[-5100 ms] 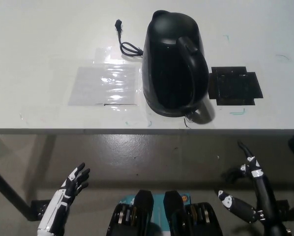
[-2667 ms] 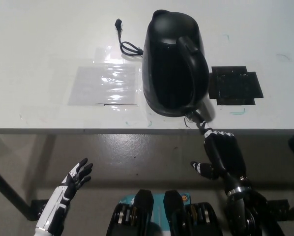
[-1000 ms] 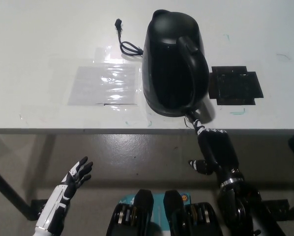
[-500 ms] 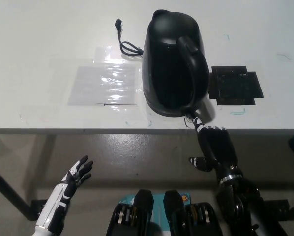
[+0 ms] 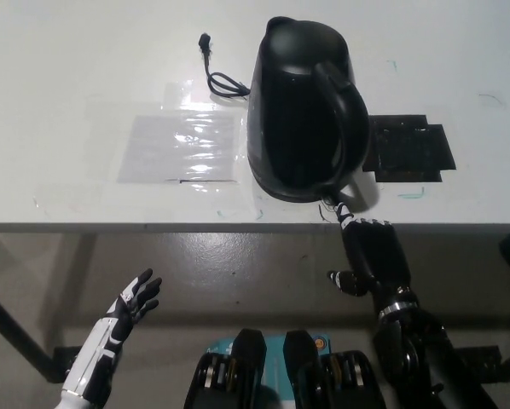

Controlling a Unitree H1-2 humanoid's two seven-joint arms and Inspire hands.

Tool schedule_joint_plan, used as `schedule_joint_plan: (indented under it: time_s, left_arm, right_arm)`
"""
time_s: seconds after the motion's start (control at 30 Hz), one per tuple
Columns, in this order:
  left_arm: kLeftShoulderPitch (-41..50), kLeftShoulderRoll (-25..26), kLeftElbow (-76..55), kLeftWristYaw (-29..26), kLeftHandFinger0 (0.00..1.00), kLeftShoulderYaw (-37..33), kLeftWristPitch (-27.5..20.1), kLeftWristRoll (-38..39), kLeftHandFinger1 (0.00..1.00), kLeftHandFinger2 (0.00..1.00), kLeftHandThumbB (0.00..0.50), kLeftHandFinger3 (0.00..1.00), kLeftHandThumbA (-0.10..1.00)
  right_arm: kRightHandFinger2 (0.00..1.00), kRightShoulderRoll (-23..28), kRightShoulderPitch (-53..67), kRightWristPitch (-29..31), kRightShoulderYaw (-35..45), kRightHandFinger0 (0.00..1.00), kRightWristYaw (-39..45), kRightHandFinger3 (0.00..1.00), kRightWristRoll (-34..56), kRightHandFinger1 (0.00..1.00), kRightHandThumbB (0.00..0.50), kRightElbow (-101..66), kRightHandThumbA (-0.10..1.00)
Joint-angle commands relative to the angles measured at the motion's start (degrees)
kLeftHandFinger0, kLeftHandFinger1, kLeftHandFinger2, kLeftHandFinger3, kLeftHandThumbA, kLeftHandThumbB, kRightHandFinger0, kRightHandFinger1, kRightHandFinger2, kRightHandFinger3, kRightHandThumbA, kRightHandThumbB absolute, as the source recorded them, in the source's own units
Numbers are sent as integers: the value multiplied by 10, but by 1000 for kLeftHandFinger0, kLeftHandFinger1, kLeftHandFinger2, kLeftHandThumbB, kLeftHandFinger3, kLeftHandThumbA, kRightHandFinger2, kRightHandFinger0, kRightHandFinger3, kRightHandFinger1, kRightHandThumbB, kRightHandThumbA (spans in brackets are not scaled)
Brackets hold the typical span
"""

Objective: A kettle is kept at the center of the table close to the robot and the robot uses its right index finger to press downwards on the transparent start boiling button

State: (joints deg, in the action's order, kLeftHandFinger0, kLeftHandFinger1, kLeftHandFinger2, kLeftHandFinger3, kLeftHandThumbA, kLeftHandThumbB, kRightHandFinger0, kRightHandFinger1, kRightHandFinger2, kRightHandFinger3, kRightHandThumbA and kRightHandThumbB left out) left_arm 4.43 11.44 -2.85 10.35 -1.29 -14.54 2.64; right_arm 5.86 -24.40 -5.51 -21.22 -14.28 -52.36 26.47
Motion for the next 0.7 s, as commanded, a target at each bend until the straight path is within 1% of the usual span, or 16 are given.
schedule_joint_plan:
  time_s: [0.0, 0.1, 0.23, 0.3, 0.33, 0.37, 0.4, 0.43, 0.47, 0.5, 0.53, 0.57, 0.6, 0.67]
  left_arm:
    - [-6, 9, -21, 5, 1000, 1, -19, -1, 1000, 1000, 357, 1000, 1000]
    - [-7, 9, -17, 6, 1000, 0, -25, -1, 1000, 1000, 352, 1000, 1000]
    - [-6, 8, -20, 5, 1000, 1, -21, -2, 1000, 1000, 355, 1000, 1000]
    - [-5, 7, -24, 5, 1000, 0, -17, -1, 1000, 1000, 359, 1000, 1000]
    - [-5, 8, -24, 5, 1000, 0, -19, -2, 1000, 1000, 353, 1000, 1000]
    - [-5, 8, -23, 5, 1000, 0, -19, -1, 1000, 1000, 352, 1000, 1000]
    - [-5, 8, -22, 5, 1000, 0, -19, -2, 1000, 1000, 353, 1000, 1000]
    - [-5, 9, -22, 5, 1000, 0, -19, -3, 1000, 1000, 352, 1000, 1000]
    - [-5, 8, -22, 5, 1000, 1, -19, -3, 1000, 1000, 352, 1000, 1000]
    - [-3, 8, -23, 5, 1000, 0, -18, -1, 1000, 1000, 354, 1000, 1000]
    - [-3, 8, -24, 5, 1000, 0, -16, -1, 1000, 1000, 354, 1000, 1000]
    - [-3, 8, -25, 5, 1000, 1, -14, 0, 1000, 1000, 355, 1000, 1000]
    - [-3, 8, -26, 5, 1000, 1, -13, 0, 1000, 1000, 355, 1000, 1000]
    - [-2, 9, -25, 6, 1000, 1, -13, 2, 1000, 1000, 357, 1000, 1000]
  right_arm:
    - [36, 1, -21, -5, -3, 0, -1, 1000, 13, 0, 210, 25, 1000]
    - [16, 3, -19, -2, -4, 0, -4, 1000, 15, 0, 210, 22, 1000]
    - [48, 5, -18, -1, -8, 0, -9, 1000, 9, 0, 207, 13, 1000]
    - [55, 7, -11, 1, -7, 0, -9, 1000, 10, 0, 216, -9, 1000]
    - [31, 7, -8, 11, -7, 0, -23, 1000, 10, 0, 222, -17, 1000]
    - [66, 9, -3, 17, -8, 0, -30, 1000, 8, 0, 251, -31, 1000]
    - [249, 10, 4, 29, -7, 94, -34, 1000, 13, 142, 276, -51, 1000]
    - [627, 12, 9, 37, -7, 358, -30, 1000, 18, 445, 303, -72, 1000]
    - [975, 14, 13, 40, -8, 643, -27, 1000, 19, 703, 313, -85, 1000]
    - [1000, 16, 18, 43, -10, 810, -27, 1000, 15, 855, 324, -101, 1000]
    - [1000, 18, 20, 44, -12, 840, -28, 1000, 11, 897, 324, -110, 1000]
    - [1000, 19, 24, 54, -13, 949, -35, 1000, 12, 1000, 331, -123, 1000]
    - [1000, 20, 32, 65, -13, 1000, -41, 1000, 15, 1000, 335, -143, 1000]
    - [1000, 23, 44, 70, -16, 1000, -29, 1000, 16, 1000, 343, -177, 1000]
